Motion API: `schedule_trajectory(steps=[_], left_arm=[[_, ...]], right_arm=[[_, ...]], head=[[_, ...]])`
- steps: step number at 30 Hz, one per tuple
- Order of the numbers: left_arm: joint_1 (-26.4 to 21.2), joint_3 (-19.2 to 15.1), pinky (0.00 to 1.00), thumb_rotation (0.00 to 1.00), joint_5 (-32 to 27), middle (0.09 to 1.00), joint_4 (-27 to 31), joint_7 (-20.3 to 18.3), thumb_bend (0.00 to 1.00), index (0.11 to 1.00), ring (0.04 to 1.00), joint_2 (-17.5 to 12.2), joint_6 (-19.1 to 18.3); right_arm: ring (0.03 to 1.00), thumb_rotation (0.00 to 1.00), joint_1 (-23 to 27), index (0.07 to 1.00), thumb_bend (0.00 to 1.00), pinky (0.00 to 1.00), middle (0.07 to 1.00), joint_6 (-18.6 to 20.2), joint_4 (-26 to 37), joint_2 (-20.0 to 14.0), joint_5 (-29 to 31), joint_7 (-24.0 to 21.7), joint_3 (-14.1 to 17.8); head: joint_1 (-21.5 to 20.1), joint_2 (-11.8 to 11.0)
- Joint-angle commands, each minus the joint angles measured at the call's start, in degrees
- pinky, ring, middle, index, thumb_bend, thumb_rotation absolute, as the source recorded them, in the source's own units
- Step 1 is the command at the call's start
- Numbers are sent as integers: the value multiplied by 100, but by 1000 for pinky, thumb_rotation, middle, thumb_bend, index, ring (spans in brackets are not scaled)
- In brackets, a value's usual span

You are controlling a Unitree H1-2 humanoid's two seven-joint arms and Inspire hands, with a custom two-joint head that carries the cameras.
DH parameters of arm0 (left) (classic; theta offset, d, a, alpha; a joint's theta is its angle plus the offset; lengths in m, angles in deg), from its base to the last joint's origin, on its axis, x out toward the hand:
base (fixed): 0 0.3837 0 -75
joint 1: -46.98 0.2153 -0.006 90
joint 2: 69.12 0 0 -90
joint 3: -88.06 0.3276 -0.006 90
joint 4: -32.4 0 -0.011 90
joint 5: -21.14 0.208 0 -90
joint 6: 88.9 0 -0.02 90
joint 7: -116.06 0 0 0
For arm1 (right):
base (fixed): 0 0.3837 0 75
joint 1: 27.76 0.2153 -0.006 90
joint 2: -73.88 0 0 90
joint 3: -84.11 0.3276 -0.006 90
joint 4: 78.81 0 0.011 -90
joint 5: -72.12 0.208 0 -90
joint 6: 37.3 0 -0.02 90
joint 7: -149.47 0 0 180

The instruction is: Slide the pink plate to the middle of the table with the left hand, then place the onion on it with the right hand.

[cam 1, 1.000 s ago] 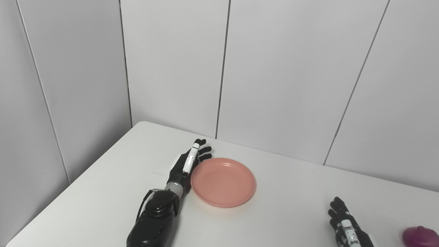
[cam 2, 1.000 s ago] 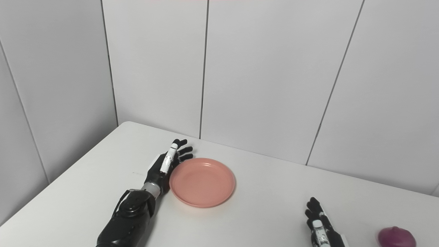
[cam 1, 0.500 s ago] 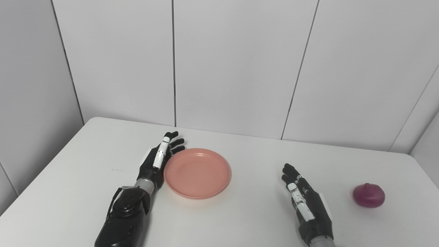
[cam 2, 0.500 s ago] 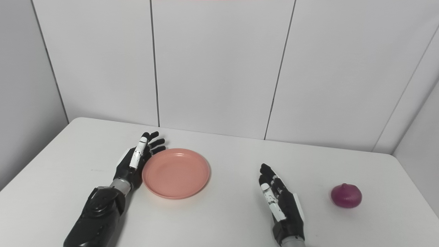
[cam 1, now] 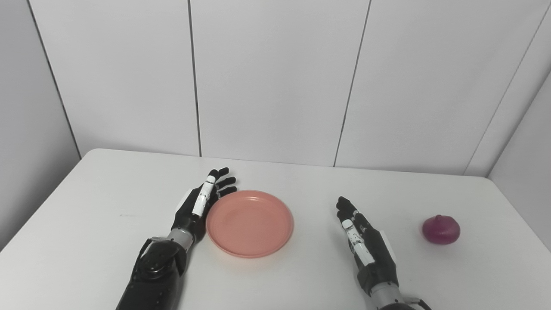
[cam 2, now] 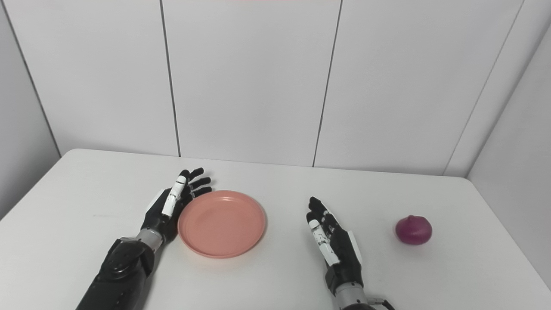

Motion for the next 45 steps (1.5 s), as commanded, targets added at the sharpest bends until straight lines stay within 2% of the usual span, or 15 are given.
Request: schedule_trajectory(steps=[1, 6, 15, 22, 25, 32, 37, 41, 45], left_arm=[[28, 43, 819, 1000, 15, 852, 129, -12, 503, 878, 821, 98, -238], [192, 110, 829, 1000, 73, 868, 380, -7, 498, 888, 840, 198, -367], [401, 183, 852, 1000, 128, 860, 605, 88, 496, 883, 851, 441, -392], [464, 329, 862, 1000, 249, 880, 692, 132, 486, 910, 865, 559, -348], [506, 402, 846, 1000, 414, 879, 727, 274, 497, 911, 857, 639, -381], [567, 380, 831, 1000, 381, 870, 762, 389, 508, 909, 847, 880, -452], [588, 452, 882, 1000, 462, 883, 763, 363, 524, 918, 864, 918, -463], [598, 520, 890, 1000, 543, 893, 750, 364, 535, 923, 872, 903, -419], [608, 495, 888, 1000, 506, 891, 766, 354, 531, 922, 873, 898, -412]], right_arm=[[946, 615, 218, 896, 482, 1000, 917, -51, 198, 4, 38, -65, -19], [952, 631, 247, 902, 487, 1000, 921, -78, 144, 6, -33, -10, -26], [925, 583, 282, 862, 554, 988, 891, -118, 0, 97, -56, 150, 56], [925, 585, 280, 866, 535, 982, 891, -71, 5, 118, -36, 150, 68], [929, 588, 283, 874, 524, 989, 897, -76, 3, 105, -46, 138, 60], [916, 568, 290, 864, 554, 964, 888, -109, -10, 128, -46, 180, 89], [914, 563, 295, 859, 544, 961, 885, -144, -28, 123, -43, 175, 88], [914, 567, 305, 863, 559, 958, 888, -167, -43, 98, -35, 139, 75], [926, 590, 297, 869, 531, 991, 895, -143, -20, 72, -38, 113, 59]], head=[[7, -9], [-63, -60], [-174, -160], [-156, -176], [-155, -178], [-139, -175], [-138, -168], [-113, -154], [-108, -154]])
